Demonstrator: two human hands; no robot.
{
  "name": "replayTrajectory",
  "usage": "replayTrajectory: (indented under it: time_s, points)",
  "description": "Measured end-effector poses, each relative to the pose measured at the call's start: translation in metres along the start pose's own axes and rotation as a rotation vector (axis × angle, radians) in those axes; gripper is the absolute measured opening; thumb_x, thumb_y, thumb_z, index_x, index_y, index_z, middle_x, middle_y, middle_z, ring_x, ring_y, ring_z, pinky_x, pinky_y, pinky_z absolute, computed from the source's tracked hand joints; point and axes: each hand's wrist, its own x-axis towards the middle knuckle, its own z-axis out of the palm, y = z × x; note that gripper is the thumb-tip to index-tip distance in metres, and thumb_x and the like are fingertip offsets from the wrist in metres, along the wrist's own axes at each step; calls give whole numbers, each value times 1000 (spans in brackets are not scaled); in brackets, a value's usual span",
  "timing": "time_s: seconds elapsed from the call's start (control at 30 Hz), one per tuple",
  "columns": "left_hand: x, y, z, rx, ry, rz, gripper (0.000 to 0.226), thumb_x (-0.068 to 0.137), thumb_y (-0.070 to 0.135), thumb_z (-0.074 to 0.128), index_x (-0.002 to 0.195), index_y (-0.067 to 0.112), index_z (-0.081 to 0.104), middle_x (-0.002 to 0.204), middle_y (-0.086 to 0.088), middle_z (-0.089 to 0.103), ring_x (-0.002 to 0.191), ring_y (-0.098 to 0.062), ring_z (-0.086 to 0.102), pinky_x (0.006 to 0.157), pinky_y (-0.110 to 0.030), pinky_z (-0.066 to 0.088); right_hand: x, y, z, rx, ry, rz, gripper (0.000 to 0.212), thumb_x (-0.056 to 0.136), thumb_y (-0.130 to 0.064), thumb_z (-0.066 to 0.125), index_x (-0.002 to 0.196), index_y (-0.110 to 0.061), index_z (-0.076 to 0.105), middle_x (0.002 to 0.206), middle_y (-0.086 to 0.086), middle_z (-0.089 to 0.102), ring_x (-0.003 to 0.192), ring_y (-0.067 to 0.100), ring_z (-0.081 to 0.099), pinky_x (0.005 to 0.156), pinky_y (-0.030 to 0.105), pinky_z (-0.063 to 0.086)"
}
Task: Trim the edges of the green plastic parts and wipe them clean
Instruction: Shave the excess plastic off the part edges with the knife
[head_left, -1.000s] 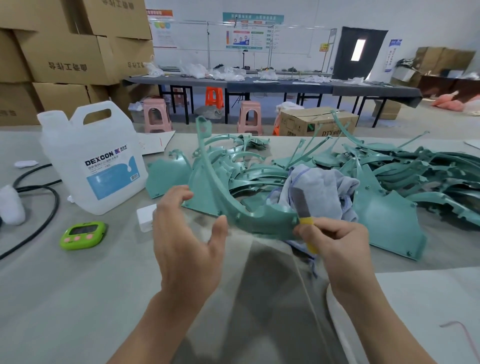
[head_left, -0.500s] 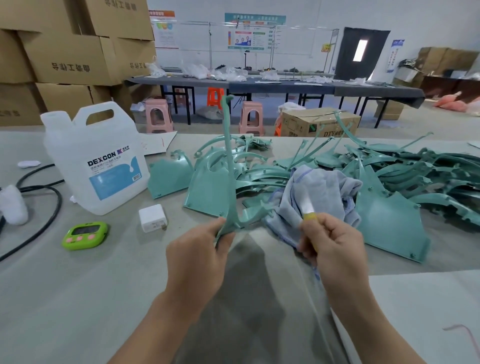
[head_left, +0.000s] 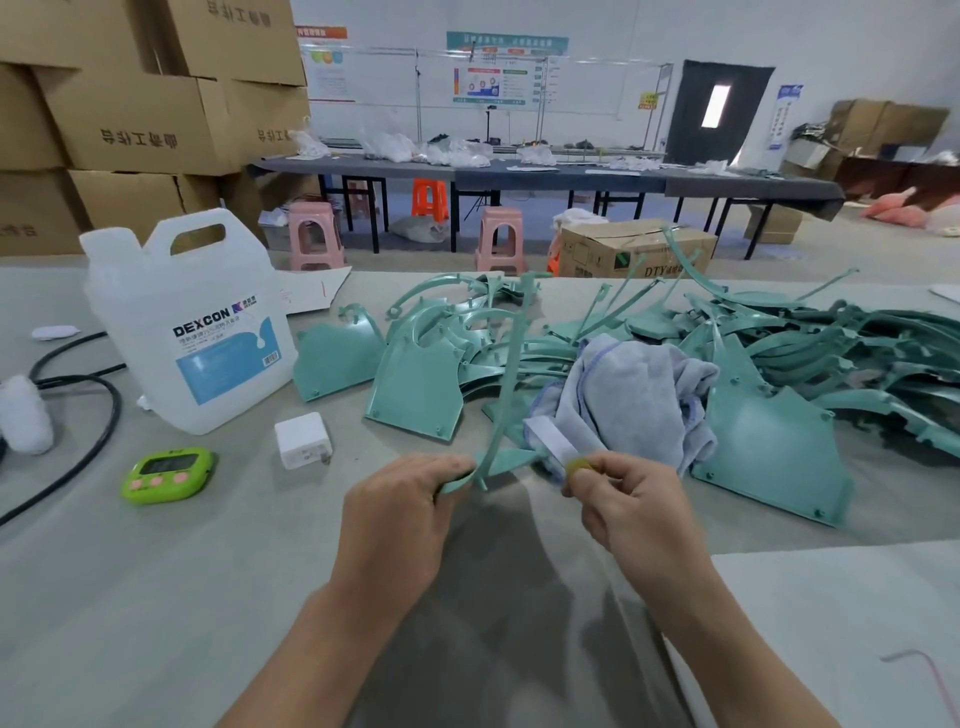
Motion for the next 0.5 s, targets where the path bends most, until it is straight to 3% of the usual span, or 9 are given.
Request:
replayTrajectory:
  time_s: [0.07,0.13,0.2,0.3,0.37,0.43,0.5]
  points:
    - [0,-1,-1,-13,-4,-9,28,74,11,87,96,29,81,95,15,78,83,-10,72,76,-19,50,4,10,-3,-271,75,16,21,91,-16,64,72,-10,66,46,-3,40,46,11,31,48,27,26]
    - [-1,0,-2,-16,15,-26,25,74,15,88,92,30,81,88,14,77,76,-9,69,69,-16,44,4,12,-8,-461,147,28,22,90,-20,64,74,-5,62,49,2,45,48,10,33,51,31,30]
    - [1,1,-3,14,37,-15,21,74,19,86,89,32,81,84,15,77,71,-8,67,63,-13,36,3,10,-7,-287,122,3,24,90,-16,65,69,-7,60,49,-3,41,49,12,31,50,28,26]
    - [0,1,-2,34,44,66,33,64,10,85,90,31,82,91,16,78,82,-7,73,72,-16,50,-4,-2,1,-21,72,-69,24,89,-17,65,67,-11,61,50,-6,36,49,13,27,45,23,22]
    - [-1,3,-2,59,63,124,37,61,3,79,90,28,82,94,14,78,86,-8,72,77,-17,51,-11,-3,7,-102,67,-157,23,86,-27,64,67,-15,59,48,-9,36,47,9,27,44,20,24]
    - [-1,6,-3,89,79,165,33,65,10,64,88,27,82,92,14,77,86,-8,71,77,-14,45,-14,-2,11,-294,76,-216,32,90,-28,67,62,-23,53,47,-9,37,46,7,29,44,17,24]
    - [-1,9,-4,114,70,157,33,68,16,57,86,27,82,90,14,77,84,-9,71,72,-17,48,-15,0,15,-377,60,-215,38,94,-27,69,61,-26,51,47,-8,39,45,8,31,45,19,29]
